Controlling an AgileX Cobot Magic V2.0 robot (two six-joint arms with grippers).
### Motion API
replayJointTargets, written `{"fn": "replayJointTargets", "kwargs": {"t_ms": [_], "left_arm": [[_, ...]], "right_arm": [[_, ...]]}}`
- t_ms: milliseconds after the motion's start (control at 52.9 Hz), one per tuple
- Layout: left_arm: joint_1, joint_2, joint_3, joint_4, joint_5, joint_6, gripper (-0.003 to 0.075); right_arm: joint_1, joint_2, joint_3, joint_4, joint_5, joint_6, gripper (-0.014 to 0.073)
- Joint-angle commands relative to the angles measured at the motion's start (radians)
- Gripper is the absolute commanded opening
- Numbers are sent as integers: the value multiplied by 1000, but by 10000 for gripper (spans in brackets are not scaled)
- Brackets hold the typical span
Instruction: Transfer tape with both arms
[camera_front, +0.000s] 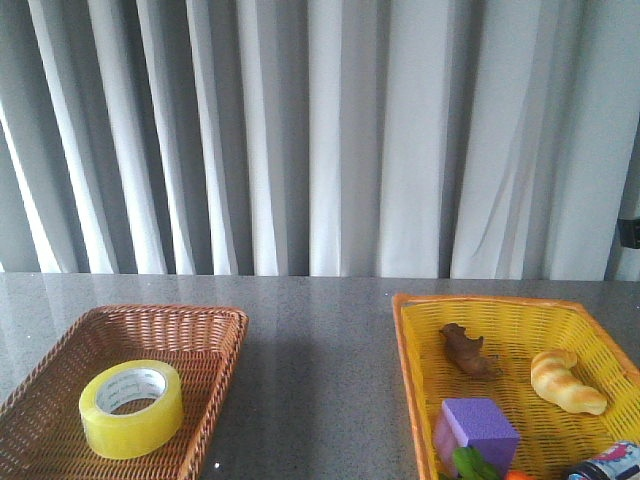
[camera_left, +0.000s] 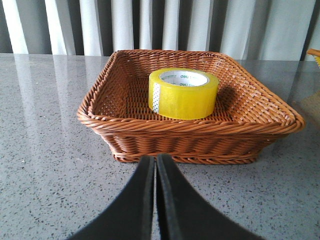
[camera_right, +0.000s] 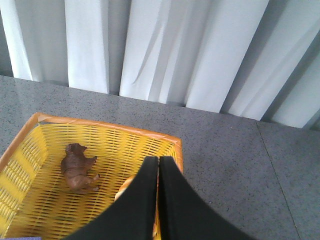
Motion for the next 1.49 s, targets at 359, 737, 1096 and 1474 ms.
{"fn": "replayJointTargets", "kwargs": {"t_ms": [359,737,1096,1474], "left_arm": [[3,-16,-23,-2,-70,-12,-7],[3,-16,-23,-3,-70,-12,-7],[3,-16,-23,-3,-70,-12,-6],[3,-16,-23,-3,-70,-12,-6]], "right_arm": [[-4,-24,-26,-16,-67,-1,-5],[-4,-204,86,184,-103,-82,-5],[-2,-758,652,318,-239,-144,-5],[-2,-1211,1264,290,-469,-144,-5]]}}
